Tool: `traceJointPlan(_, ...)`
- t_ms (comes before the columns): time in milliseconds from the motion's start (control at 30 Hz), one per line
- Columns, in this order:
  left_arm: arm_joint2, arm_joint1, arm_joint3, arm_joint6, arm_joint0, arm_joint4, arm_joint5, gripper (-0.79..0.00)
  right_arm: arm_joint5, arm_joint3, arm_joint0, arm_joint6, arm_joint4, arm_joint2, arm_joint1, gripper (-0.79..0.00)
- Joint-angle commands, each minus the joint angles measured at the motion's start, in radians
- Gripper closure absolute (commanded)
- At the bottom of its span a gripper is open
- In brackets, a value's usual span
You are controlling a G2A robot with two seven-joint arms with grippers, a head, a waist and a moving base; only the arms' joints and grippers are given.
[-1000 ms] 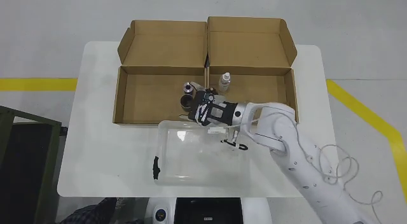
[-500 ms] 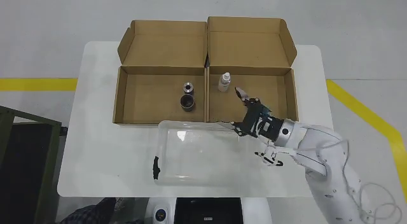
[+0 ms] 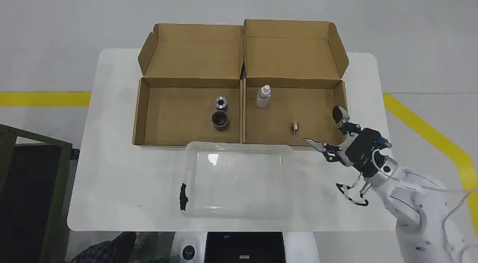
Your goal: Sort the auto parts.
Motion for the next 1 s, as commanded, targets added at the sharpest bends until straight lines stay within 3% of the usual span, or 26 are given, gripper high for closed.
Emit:
traceJointPlan(0, 0.0, 0.0, 0.0, 0.0, 0.0, 0.0, 0.0, -0.785, 0.006, 0.011, -0.028, -0.037, -0.012, 0.025, 0.002, -0.748)
traceJointPlan(33, 0.0, 0.0, 0.0, 0.0, 0.0, 0.0, 0.0, -0.785, 0.006, 0.015, -0.042, -0.054, -0.02, 0.034, 0.003, -0.785)
traceJointPlan(567, 0.0, 0.0, 0.0, 0.0, 0.0, 0.0, 0.0, -0.785, 0.048, 0.104, -0.195, -0.285, -0.053, 0.147, 0.009, -0.785)
traceJointPlan(967, 0.0, 0.0, 0.0, 0.0, 0.0, 0.0, 0.0, -0.784, 0.047, 0.119, -0.21, -0.314, -0.054, 0.159, 0.011, -0.785)
